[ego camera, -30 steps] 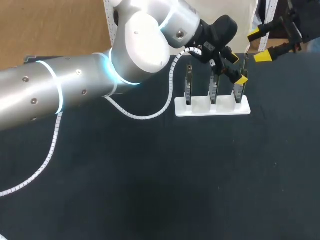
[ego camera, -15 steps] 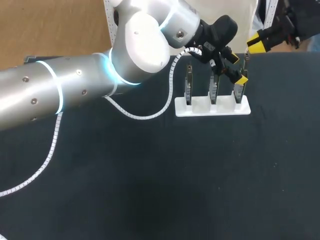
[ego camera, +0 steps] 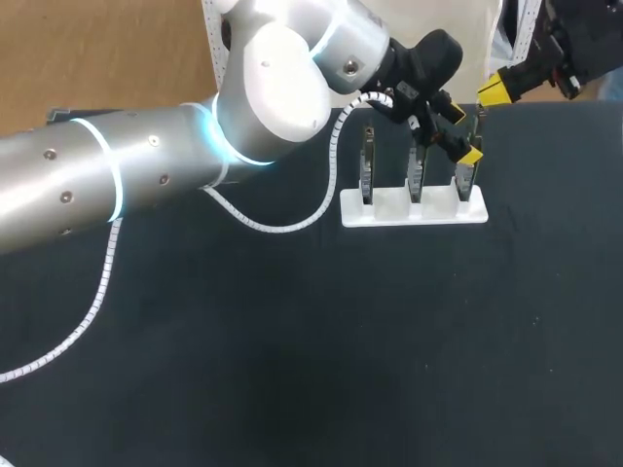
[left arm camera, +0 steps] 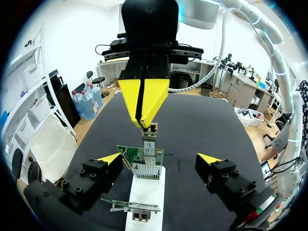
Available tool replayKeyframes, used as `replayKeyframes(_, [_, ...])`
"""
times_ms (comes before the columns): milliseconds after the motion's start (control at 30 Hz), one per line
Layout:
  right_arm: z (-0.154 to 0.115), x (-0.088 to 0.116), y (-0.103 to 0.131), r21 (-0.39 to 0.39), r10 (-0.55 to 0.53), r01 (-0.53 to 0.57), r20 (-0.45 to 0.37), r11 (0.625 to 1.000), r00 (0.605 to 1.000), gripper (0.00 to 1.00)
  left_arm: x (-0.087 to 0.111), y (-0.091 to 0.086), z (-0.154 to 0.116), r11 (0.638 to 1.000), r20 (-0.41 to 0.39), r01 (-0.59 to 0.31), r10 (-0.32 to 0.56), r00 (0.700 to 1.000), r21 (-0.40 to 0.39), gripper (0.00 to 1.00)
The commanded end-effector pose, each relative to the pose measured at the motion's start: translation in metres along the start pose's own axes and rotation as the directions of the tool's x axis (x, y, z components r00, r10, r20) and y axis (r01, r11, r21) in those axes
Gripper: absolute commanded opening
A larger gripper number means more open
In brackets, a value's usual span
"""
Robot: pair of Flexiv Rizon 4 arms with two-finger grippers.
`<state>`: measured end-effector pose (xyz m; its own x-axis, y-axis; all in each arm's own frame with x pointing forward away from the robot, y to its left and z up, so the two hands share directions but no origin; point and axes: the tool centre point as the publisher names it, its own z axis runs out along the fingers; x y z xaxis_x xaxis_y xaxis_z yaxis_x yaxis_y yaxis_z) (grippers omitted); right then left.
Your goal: Pick up the optical module with the left hand, and insert it into the network port with the right hand.
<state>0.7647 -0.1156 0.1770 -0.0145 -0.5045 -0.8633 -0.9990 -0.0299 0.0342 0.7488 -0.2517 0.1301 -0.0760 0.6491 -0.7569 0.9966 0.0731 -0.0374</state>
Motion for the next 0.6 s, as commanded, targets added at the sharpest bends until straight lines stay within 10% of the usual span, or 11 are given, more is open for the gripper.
replayKeyframes(33, [0.002,0.003,-0.003,-0.010,0.007,-0.007,-0.004,1.000,1.000,0.00,-0.001,0.001,0.000,1.000,-0.005,0.002,-0.002,1.000,0.001,1.00])
replayKeyframes(600, [0.015,0.022,0.003,-0.044,0.052,-0.053,-0.025,0.998,0.998,0.00,-0.001,0.001,0.000,1.000,-0.005,0.002,-0.002,1.000,0.001,1.00])
